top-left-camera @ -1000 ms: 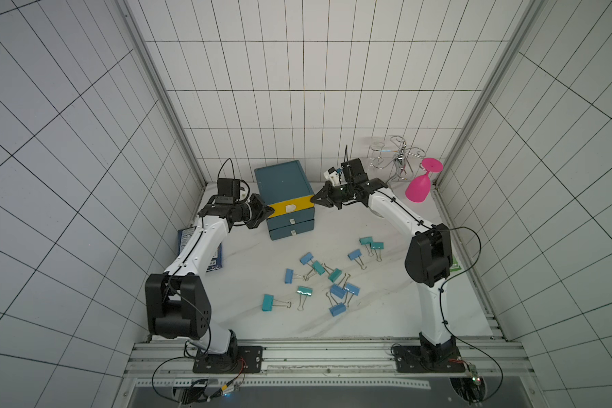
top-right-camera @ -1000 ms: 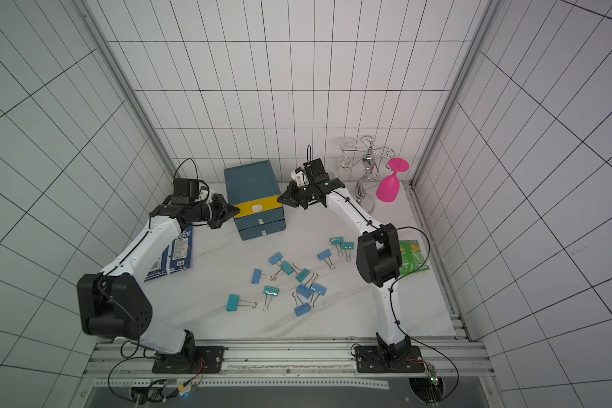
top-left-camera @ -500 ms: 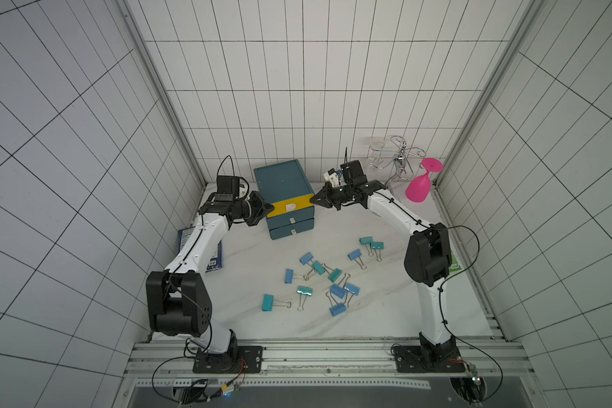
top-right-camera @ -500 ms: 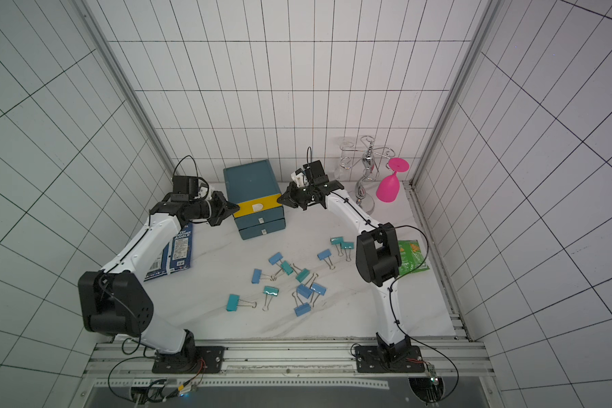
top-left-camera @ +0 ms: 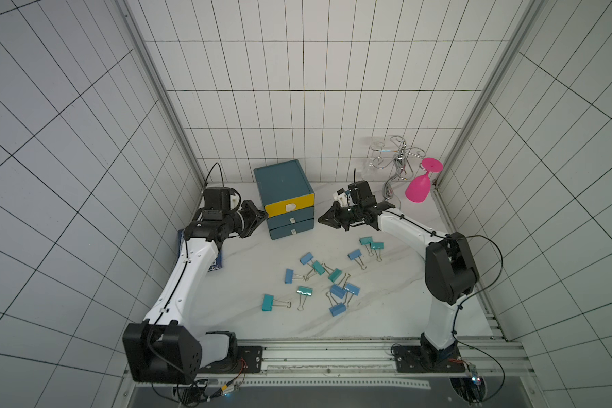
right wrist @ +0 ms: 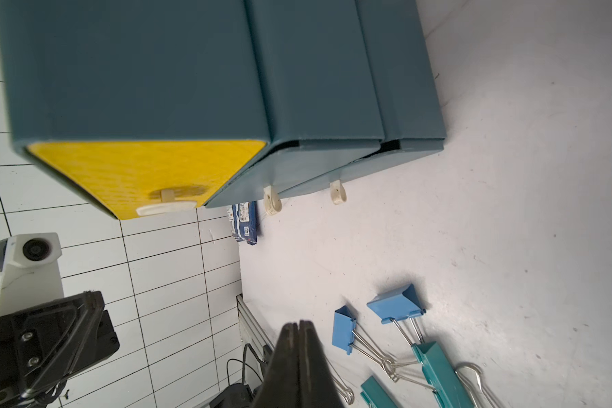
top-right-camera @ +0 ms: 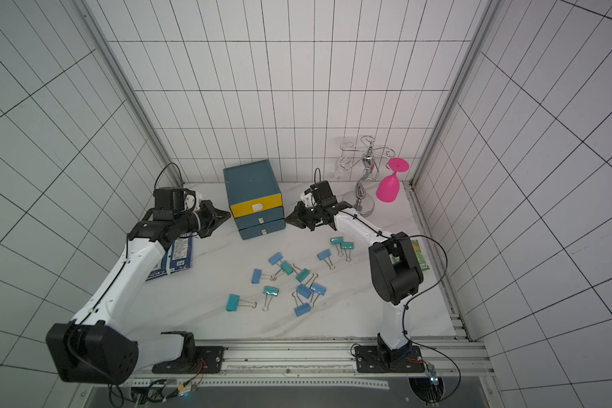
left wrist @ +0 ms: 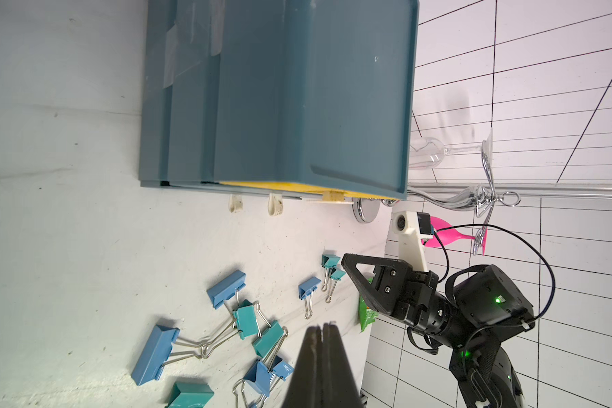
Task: Put the binder clips in the drawer according to color
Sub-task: Close the drawer in the storage box, then open the drawer in the storage box.
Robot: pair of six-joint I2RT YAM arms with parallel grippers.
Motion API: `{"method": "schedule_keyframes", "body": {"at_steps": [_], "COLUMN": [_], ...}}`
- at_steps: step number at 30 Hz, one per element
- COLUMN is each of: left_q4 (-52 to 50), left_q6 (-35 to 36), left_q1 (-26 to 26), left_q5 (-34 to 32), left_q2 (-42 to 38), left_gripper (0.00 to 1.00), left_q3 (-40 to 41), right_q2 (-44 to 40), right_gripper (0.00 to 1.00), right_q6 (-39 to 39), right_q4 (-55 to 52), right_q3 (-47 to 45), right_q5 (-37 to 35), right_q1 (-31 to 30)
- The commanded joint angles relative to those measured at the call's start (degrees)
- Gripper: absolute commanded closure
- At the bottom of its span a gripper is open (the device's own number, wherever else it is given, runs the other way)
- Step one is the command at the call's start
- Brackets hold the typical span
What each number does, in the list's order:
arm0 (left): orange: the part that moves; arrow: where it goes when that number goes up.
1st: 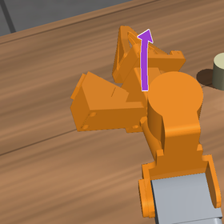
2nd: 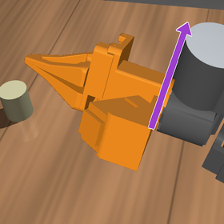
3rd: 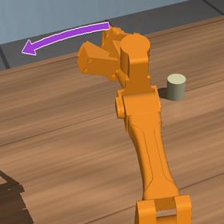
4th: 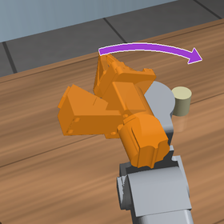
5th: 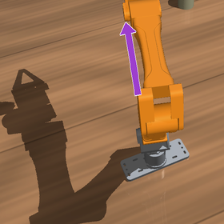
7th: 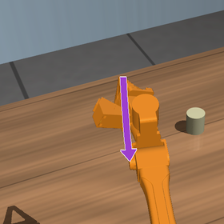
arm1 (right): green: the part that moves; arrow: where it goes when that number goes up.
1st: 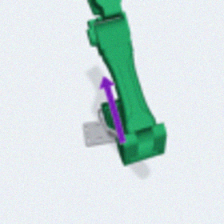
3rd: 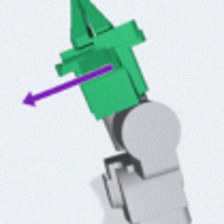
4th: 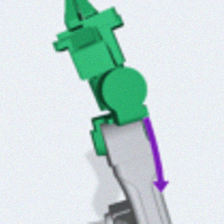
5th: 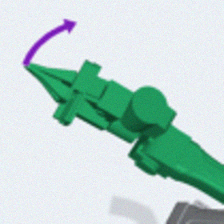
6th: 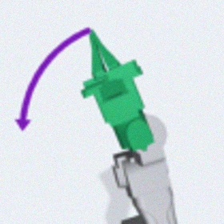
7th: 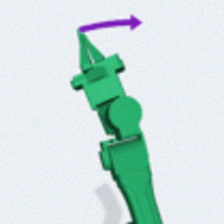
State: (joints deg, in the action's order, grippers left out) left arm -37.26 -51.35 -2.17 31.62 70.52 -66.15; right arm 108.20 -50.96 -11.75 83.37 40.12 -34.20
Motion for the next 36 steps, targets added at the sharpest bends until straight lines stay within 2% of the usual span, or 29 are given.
{"method": "schedule_keyframes", "body": {"at_steps": [1, 6, 9, 13, 18, 24, 36], "left_q4": [-3.0, -7.7, -9.1, -12.5, -16.9, -20.3, -22.5], "left_q6": [-0.1, 0.0, -1.2, -2.1, -2.3, -2.1, -1.2], "left_q1": [0.2, 0.2, 0.2, 0.2, 0.2, 0.2, 0.2], "left_q5": [-3.2, -5.8, -7.2, -8.9, -9.2, -8.6, -7.0], "left_q2": [-5.0, -12.9, -17.9, -23.0, -25.6, -26.5, -26.0], "left_gripper": [0.87, 0.67, 0.58, 0.48, 0.45, 0.45, 0.44], "left_q3": [3.5, 8.4, 11.4, 13.1, 12.6, 10.7, 8.0], "right_q2": [-2.4, -3.3, -3.0, -1.6, 1.7, 5.2, 11.9], "right_gripper": [0.86, 0.73, 0.66, 0.61, 0.55, 0.53, 0.56], "right_q6": [-2.8, -7.7, -11.2, -16.8, -23.1, -28.0, -35.4], "right_q4": [5.4, 12.1, 17.3, 25.9, 35.8, 44.3, 55.7], "right_q3": [-3.3, -7.6, -10.0, -13.2, -15.7, -15.9, -15.8], "right_q5": [-2.4, -4.7, -6.1, -8.4, -12.2, -18.0, -25.5], "right_q1": [-2.7, -6.0, -7.7, -9.2, -10.5, -11.9, -12.3]}}
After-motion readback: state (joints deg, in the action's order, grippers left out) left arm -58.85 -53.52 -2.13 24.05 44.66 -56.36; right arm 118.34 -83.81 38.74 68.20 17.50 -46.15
